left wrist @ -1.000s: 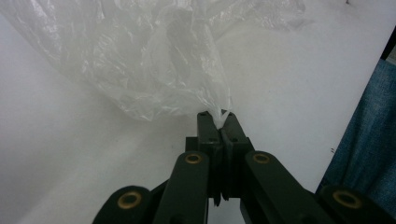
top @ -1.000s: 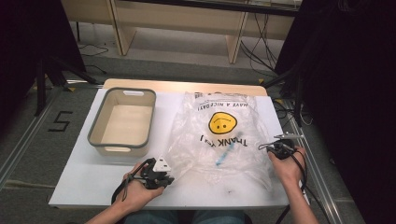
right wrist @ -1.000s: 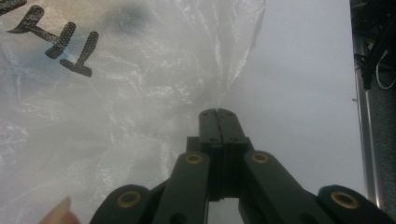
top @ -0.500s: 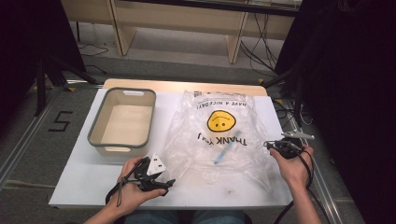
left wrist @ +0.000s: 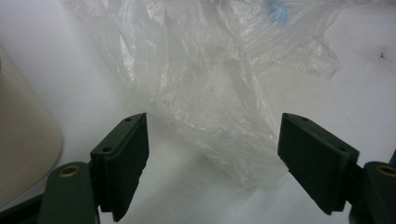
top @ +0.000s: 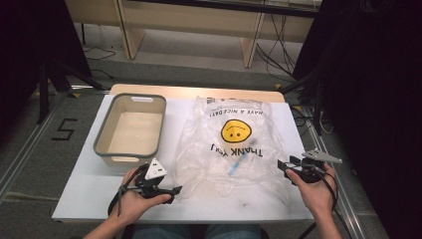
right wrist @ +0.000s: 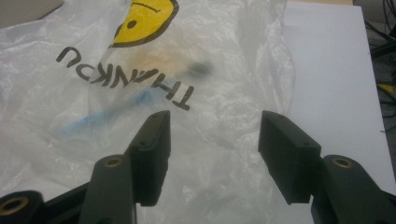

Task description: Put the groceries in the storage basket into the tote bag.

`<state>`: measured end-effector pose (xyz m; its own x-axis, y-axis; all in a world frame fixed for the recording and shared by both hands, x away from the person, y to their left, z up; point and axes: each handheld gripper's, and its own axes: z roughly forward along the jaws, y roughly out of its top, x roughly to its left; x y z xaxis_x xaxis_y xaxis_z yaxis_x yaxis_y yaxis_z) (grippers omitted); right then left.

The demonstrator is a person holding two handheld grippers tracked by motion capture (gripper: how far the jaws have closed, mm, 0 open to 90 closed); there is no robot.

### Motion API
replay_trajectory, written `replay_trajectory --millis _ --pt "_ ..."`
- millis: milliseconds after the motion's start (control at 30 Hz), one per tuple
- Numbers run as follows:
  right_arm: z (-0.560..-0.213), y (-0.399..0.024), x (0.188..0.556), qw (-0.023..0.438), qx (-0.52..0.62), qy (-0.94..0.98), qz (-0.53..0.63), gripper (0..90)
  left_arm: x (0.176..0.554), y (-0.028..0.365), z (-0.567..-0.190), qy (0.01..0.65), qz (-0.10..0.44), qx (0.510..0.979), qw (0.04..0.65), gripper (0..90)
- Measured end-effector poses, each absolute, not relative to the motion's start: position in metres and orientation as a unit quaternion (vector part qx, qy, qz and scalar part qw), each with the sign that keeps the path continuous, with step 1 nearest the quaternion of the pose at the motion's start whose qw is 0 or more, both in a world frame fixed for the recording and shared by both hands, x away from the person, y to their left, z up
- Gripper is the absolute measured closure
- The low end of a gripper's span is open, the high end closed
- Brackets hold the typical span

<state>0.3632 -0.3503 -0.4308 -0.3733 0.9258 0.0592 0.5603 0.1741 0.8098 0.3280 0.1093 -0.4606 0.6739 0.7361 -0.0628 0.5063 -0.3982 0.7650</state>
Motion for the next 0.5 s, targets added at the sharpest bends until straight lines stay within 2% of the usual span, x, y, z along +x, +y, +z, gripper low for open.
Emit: replay_trajectory --millis 500 --pt "-0.4326 -0.3507 0.3569 0.232 0.508 0.730 0.394 41.6 0.3300 0.1117 -0.4628 0.388 0.150 0.817 0.399 25.9"
